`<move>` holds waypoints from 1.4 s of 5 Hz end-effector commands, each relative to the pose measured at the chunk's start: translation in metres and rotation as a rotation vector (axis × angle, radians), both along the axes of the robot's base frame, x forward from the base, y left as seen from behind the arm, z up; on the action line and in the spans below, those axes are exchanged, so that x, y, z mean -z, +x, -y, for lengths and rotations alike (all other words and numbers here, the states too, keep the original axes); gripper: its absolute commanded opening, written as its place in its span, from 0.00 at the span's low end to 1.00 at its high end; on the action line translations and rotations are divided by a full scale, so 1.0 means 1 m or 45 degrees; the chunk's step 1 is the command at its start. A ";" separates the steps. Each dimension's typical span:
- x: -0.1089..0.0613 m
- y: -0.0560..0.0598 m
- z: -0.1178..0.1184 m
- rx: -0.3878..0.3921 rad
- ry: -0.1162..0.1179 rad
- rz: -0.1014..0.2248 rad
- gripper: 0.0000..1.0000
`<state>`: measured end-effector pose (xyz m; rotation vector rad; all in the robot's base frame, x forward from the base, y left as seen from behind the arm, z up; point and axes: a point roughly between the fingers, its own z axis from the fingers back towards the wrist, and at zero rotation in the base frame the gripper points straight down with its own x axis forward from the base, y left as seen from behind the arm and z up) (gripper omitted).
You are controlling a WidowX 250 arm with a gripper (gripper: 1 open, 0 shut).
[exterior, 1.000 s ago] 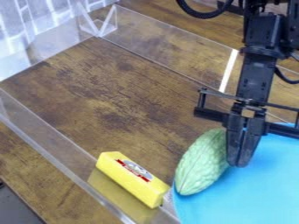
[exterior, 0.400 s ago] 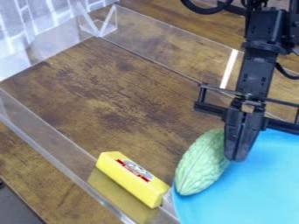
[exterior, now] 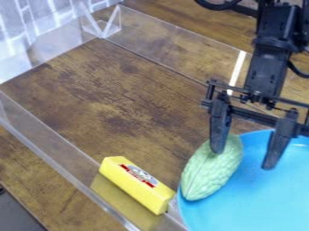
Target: Put the white object in the blue tray
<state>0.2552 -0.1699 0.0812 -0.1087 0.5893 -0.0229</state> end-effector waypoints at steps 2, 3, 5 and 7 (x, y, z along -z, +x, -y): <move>0.005 0.005 -0.004 0.016 -0.016 0.011 1.00; 0.005 0.005 -0.006 0.072 -0.010 -0.007 1.00; 0.014 0.007 -0.009 0.170 -0.006 -0.037 1.00; 0.023 0.008 -0.002 0.191 -0.009 -0.056 1.00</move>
